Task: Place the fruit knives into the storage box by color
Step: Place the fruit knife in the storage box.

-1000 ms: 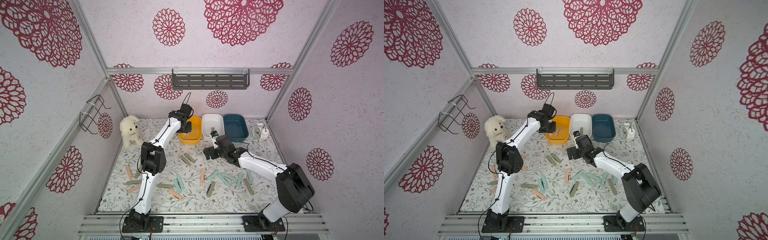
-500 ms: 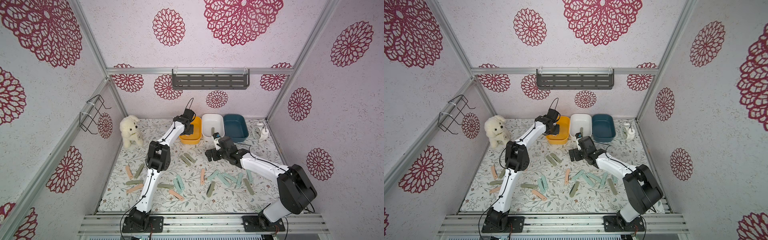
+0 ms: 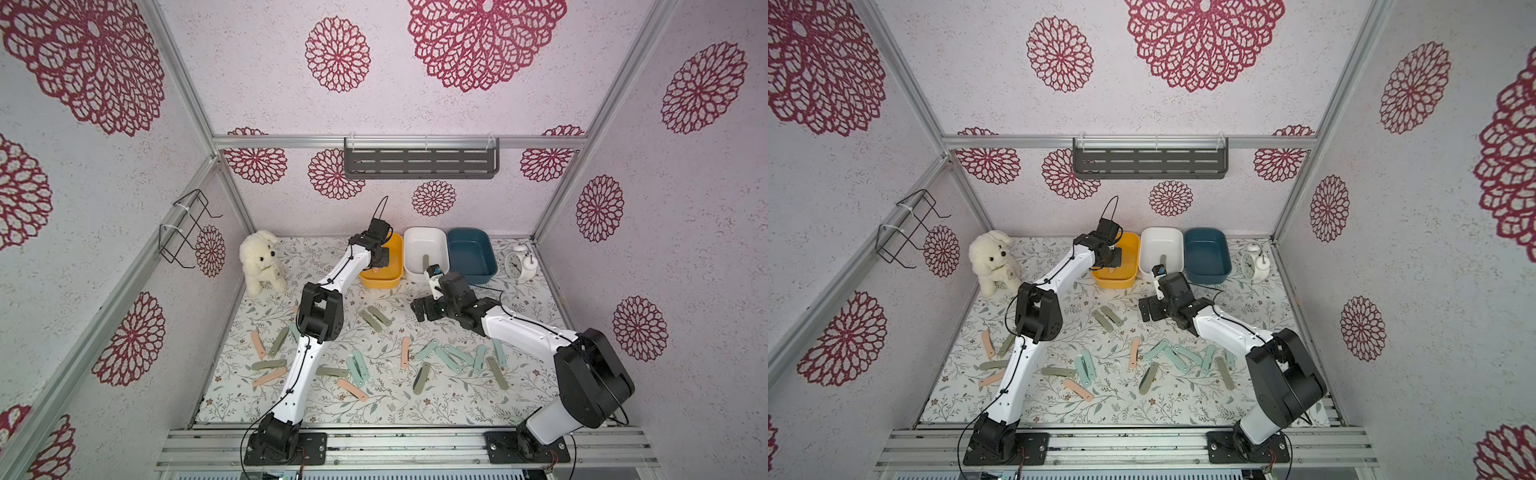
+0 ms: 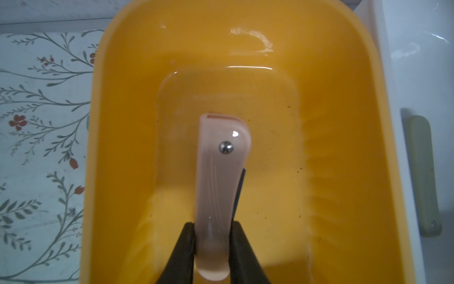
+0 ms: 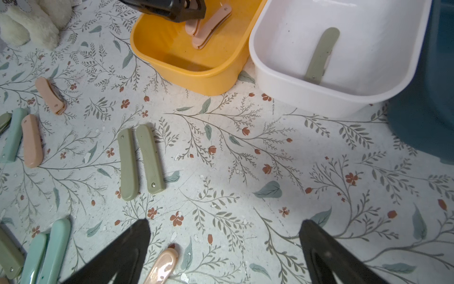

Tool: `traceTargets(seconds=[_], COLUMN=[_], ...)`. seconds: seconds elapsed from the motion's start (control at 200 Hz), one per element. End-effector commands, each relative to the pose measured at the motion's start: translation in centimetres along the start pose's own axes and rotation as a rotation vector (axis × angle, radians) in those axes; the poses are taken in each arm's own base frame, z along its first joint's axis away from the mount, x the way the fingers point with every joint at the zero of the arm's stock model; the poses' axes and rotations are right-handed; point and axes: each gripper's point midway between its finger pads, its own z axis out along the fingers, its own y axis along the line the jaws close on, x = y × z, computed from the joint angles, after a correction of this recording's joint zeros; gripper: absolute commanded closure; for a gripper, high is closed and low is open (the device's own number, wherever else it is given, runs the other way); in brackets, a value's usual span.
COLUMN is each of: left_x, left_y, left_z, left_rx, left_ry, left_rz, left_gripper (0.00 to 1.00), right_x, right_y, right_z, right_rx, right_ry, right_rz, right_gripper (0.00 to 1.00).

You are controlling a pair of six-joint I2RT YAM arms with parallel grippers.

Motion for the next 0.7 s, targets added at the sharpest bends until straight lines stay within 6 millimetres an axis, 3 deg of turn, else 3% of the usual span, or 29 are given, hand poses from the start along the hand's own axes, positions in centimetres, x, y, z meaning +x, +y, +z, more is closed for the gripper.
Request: traceTargets(seconds=[0.0,0.15,0.345,0.565,0.695], left_x=[-0.4,-0.6,-2.0,-4.5,-4.3], left_y=[-0.3,-0.4,-1.0,-1.3,-1.7], left_z=[0.9,1.3,0.1,-4.9,-8.3], left_rx=[-0.001,0.018,0.052,0.085,0.125], left_ry=[-0.025,-0.029,-0.059,-0.111,-0.088], left_rz=[0.012,0.004,-0.004,-0.022,-0.078], left_gripper=[0.8,0.76,0.61,0.46,0.35], right_x=[-0.8,-1.0,-1.3,-0.9,0.0], right_y=[0.2,0.3,0.4,0.4,0.0], right_z=[-0.2,-0.2,-0.3,-0.4,-0.5], right_rx=[-0.018,-0.023,-0.02,-0.021,0.005], right_ry=[-0.028,-0.026,-0.027,-0.01,0.023], right_rz=[0.01,0.012,0.012,0.017,0.05], right_gripper=[0.01,0.01,0.01,0.01,0.01])
